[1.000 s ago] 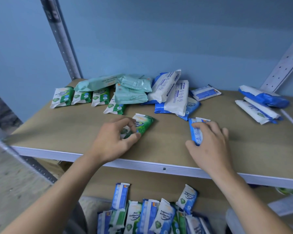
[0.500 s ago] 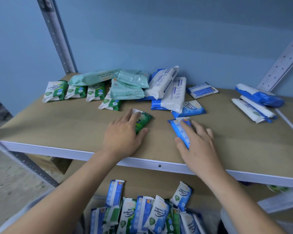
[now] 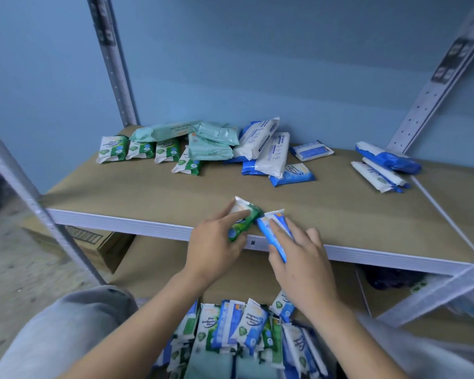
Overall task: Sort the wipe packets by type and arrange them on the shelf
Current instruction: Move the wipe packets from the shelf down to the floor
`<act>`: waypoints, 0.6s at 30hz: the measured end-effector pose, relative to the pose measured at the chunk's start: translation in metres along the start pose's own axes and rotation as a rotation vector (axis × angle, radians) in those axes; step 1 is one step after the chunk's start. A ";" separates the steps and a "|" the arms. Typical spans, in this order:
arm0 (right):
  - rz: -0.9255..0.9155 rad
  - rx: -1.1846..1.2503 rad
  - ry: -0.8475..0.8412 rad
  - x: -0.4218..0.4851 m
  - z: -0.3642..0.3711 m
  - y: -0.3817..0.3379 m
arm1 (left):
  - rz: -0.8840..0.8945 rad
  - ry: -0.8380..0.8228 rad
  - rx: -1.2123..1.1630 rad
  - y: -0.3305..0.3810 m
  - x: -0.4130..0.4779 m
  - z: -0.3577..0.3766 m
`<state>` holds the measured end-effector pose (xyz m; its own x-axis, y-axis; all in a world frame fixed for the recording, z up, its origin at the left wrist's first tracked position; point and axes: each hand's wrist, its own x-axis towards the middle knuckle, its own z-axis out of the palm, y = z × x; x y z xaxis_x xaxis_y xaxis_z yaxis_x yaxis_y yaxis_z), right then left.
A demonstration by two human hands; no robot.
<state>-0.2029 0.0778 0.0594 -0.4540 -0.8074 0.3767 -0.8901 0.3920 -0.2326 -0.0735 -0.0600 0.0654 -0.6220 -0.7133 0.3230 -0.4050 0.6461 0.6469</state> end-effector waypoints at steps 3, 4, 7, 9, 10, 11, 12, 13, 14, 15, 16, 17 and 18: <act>0.037 0.065 0.021 -0.020 -0.004 -0.012 | -0.023 0.023 -0.048 0.000 -0.023 -0.004; 0.042 0.092 0.017 -0.026 -0.005 -0.015 | -0.025 0.028 -0.050 0.000 -0.031 -0.006; 0.058 0.170 -0.049 -0.048 -0.006 -0.022 | -0.045 0.038 -0.063 -0.004 -0.058 -0.012; 0.065 0.215 -0.124 -0.064 -0.001 -0.025 | -0.035 0.040 -0.081 -0.011 -0.077 -0.014; 0.084 0.244 -0.171 -0.072 0.004 -0.026 | -0.030 0.032 -0.085 -0.017 -0.086 -0.014; 0.107 0.268 -0.223 -0.079 0.009 -0.028 | -0.038 0.016 -0.089 -0.023 -0.094 -0.013; 0.127 0.279 -0.273 -0.087 0.016 -0.030 | -0.059 -0.007 -0.094 -0.031 -0.103 -0.011; 0.146 0.285 -0.319 -0.093 0.023 -0.032 | -0.088 -0.033 -0.095 -0.039 -0.111 -0.008; 0.166 0.292 -0.363 -0.099 0.031 -0.033 | -0.117 -0.059 -0.088 -0.050 -0.118 -0.005; 0.183 0.296 -0.400 -0.104 0.039 -0.034 | -0.151 -0.084 -0.080 -0.060 -0.125 -0.003; 0.198 0.293 -0.436 -0.107 0.047 -0.035 | -0.197 -0.107 -0.079 -0.072 -0.131 0.000; 0.211 0.283 -0.472 -0.110 0.054 -0.036 | -0.258 -0.130 -0.085 -0.083 -0.137 0.002; 0.224 0.271 -0.510 -0.113 0.061 -0.037 | -0.321 -0.145 -0.091 -0.094 -0.143 0.006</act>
<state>-0.1164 0.1276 -0.0298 -0.4929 -0.8537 -0.1681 -0.7029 0.5046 -0.5014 0.0501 -0.0171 -0.0458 -0.5643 -0.8256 -0.0039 -0.5376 0.3639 0.7606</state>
